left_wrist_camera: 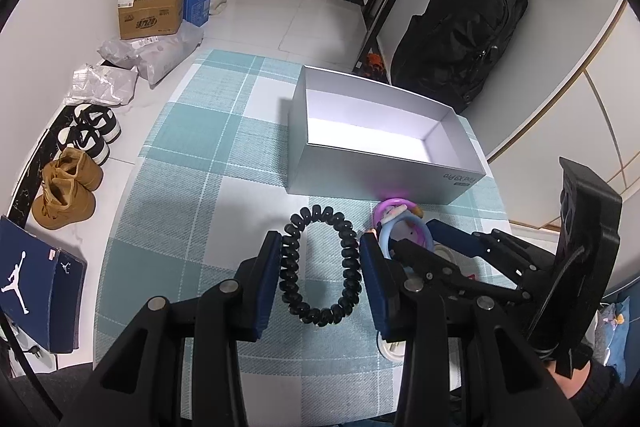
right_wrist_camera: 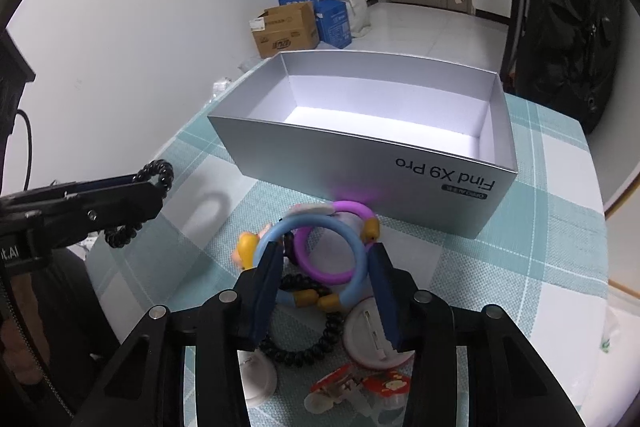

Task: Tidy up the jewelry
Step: 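Close the right tool on the blue bangle while the left tool holds the bracelet, then carry both items into the white box and open both tools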

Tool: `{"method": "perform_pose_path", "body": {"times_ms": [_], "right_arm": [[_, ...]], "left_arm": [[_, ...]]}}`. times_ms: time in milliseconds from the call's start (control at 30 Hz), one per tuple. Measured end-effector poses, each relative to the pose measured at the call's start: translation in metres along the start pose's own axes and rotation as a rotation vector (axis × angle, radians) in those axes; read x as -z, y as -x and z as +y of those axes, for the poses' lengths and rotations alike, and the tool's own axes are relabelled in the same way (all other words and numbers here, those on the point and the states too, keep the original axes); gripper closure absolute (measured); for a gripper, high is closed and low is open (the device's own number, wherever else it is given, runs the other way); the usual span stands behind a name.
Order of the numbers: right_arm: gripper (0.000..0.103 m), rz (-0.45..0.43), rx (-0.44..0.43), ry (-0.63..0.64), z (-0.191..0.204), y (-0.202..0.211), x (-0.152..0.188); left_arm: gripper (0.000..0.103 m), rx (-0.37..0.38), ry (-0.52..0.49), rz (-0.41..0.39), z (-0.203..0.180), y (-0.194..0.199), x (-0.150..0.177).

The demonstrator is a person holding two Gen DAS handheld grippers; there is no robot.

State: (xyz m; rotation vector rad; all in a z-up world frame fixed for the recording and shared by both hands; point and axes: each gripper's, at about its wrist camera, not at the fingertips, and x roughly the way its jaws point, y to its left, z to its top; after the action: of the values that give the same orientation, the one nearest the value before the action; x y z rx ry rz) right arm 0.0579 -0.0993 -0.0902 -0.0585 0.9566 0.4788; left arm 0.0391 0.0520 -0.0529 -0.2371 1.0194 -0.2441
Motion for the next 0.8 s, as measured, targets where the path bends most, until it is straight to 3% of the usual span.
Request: {"method": "perform_pose_path", "body": {"times_ms": [133,300,400,600,800], "right_arm": [[0.062,0.011,-0.009,-0.008,-0.003,0.000,0.003],[0.088,0.040,-0.038,-0.093,-0.020,0.002,0.009],[0.094,0.049,-0.064,-0.148,-0.031,0.002,0.011],[0.096,0.053,-0.071,-0.139,-0.031,0.005,0.012],[0.096,-0.022,-0.100,-0.129,-0.028,0.027,0.012]], "left_arm": [[0.069,-0.003,-0.001,0.001,-0.001,-0.001,0.000],[0.069,-0.002,0.003,0.008,-0.001,-0.001,-0.001],[0.069,-0.001,0.002,0.008,-0.002,-0.001,-0.001],[0.069,-0.002,-0.003,0.009,-0.005,-0.003,-0.001],[0.069,-0.007,-0.016,-0.008,-0.008,-0.001,-0.003]]}}
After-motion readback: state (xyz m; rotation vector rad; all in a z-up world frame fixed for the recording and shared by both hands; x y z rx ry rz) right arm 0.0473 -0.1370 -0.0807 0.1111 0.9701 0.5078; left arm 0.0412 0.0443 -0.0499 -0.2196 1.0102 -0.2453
